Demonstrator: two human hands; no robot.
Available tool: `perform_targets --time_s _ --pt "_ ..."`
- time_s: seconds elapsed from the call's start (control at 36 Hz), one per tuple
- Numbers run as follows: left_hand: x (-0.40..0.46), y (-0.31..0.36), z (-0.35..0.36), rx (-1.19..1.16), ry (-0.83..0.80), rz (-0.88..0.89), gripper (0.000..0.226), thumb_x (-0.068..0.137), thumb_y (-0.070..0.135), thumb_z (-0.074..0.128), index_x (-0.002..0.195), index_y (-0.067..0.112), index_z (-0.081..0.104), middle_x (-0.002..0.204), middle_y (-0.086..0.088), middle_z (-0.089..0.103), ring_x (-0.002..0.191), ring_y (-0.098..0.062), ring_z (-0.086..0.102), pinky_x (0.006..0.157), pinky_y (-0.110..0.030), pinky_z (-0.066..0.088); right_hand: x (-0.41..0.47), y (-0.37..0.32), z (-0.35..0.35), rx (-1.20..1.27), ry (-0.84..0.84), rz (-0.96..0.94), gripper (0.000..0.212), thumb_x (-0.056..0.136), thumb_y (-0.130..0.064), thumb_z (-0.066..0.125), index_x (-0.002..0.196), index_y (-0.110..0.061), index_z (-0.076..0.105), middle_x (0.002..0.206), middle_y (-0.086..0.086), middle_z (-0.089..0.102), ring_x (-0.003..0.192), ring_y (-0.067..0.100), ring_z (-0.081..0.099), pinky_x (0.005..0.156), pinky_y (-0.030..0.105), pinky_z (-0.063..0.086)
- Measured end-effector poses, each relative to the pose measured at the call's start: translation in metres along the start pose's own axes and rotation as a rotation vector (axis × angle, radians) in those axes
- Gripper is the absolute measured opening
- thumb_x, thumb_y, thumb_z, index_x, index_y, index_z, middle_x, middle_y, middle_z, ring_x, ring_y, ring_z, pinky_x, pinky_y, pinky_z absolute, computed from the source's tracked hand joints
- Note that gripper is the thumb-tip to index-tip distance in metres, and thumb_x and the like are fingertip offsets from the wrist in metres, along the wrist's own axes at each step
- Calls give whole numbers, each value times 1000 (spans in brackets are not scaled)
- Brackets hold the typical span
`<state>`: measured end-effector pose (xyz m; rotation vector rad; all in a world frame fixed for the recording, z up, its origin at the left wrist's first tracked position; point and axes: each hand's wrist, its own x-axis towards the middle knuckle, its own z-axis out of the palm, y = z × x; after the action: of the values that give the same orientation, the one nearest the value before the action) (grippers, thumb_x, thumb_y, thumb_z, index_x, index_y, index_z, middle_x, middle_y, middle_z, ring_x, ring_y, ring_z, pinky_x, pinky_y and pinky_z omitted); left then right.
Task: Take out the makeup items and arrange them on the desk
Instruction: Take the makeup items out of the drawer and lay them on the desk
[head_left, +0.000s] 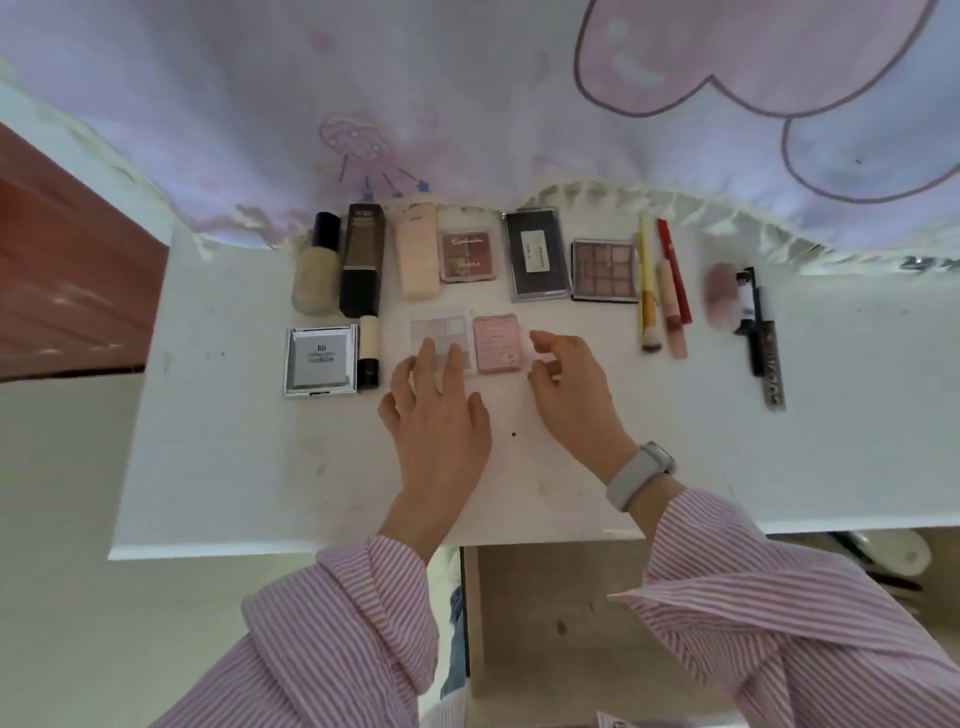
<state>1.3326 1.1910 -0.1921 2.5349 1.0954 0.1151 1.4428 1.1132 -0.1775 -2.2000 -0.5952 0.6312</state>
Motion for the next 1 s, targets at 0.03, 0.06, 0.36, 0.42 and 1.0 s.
perform_targets --time_s 0.03,0.06,0.36,0.42,1.0 --pt "-6 5 0 -27 26 31 48 85 17 59 131 10 48 141 -16 41 127 -35 32 98 -51 31 -8 2 -5 28 15 -17 34 94 -5 43 127 -8 49 123 6 51 95 14 55 81 8 35" --pt "-12 10 3 -54 53 65 46 82 14 62 127 10 51 137 -16 45 125 -33 33 96 -51 34 -17 6 -11 54 20 -31 33 93 -4 43 125 -9 51 118 4 54 92 14 57 80 11 39" --pt "-144 120 58 -331 -96 505 26 88 20 44 113 17 51 117 -7 59 105 -17 50 93 -28 42 -163 155 -135 -112 -178 -42 19 90 -14 47 100 -20 62 84 -20 60 69 -1 57 67 15 43" --pt "-164 142 82 -331 -223 550 27 87 19 44 110 13 57 112 -7 60 99 -19 55 84 -31 47 -184 196 -162 -264 -308 56 20 92 -15 46 100 -14 63 89 -7 65 80 12 61 71 22 42" --pt "-177 271 240 262 -661 325 72 89 25 45 148 28 5 155 -6 -1 141 -34 -2 109 -49 21 -152 362 -222 -932 -510 44 48 86 -25 58 126 -7 39 129 14 44 118 31 42 90 41 42"
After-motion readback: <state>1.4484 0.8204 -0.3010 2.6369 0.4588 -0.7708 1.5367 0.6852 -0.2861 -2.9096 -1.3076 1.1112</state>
